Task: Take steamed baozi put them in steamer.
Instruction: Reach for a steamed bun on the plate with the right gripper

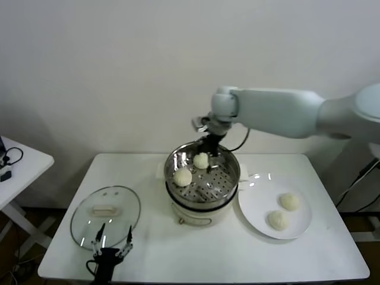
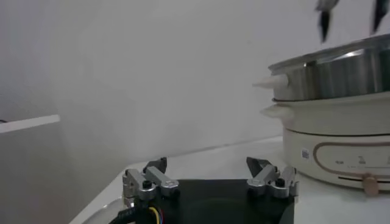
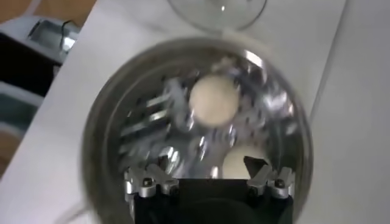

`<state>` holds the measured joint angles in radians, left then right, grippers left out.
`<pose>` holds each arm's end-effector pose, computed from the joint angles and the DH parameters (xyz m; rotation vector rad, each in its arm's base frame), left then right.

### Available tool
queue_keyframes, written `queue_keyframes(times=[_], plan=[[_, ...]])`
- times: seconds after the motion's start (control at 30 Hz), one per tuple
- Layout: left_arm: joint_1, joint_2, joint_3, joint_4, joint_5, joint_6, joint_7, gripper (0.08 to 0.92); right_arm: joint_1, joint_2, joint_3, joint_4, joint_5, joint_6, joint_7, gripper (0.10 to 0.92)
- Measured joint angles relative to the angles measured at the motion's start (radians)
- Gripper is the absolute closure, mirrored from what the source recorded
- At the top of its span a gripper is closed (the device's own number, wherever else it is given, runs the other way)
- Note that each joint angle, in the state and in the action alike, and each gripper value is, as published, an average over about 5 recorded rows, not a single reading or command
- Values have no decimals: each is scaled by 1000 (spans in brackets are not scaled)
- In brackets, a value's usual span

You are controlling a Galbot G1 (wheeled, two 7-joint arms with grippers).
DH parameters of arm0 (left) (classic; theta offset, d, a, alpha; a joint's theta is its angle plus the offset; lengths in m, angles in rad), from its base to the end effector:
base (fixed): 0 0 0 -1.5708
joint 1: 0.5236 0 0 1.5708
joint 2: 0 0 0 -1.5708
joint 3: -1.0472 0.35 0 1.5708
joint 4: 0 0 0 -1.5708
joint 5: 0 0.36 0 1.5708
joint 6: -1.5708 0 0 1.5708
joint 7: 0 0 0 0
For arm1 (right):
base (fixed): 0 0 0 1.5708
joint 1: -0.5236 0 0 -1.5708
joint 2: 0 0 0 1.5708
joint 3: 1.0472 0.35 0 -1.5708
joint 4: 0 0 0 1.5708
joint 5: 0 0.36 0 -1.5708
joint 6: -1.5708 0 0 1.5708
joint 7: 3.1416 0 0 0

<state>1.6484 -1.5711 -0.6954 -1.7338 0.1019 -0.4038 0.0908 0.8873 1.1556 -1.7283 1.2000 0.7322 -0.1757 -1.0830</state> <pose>0.1237 0.0606 -0.4384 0.0175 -3.0770 -0.2855 0.5843 0.0447 -0.0037 1.5247 -1.2189 1.4553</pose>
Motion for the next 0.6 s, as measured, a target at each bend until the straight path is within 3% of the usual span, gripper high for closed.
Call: queue_keyframes(times=[0.3,0.6], plan=[[2,-3,6,2,9,-4,-2,177,117,-250,-176,127,-90,67,-29,203],[11,-5,1,3,17,-8,-5,177,15,-451,-173,224,-252,41,42,203]])
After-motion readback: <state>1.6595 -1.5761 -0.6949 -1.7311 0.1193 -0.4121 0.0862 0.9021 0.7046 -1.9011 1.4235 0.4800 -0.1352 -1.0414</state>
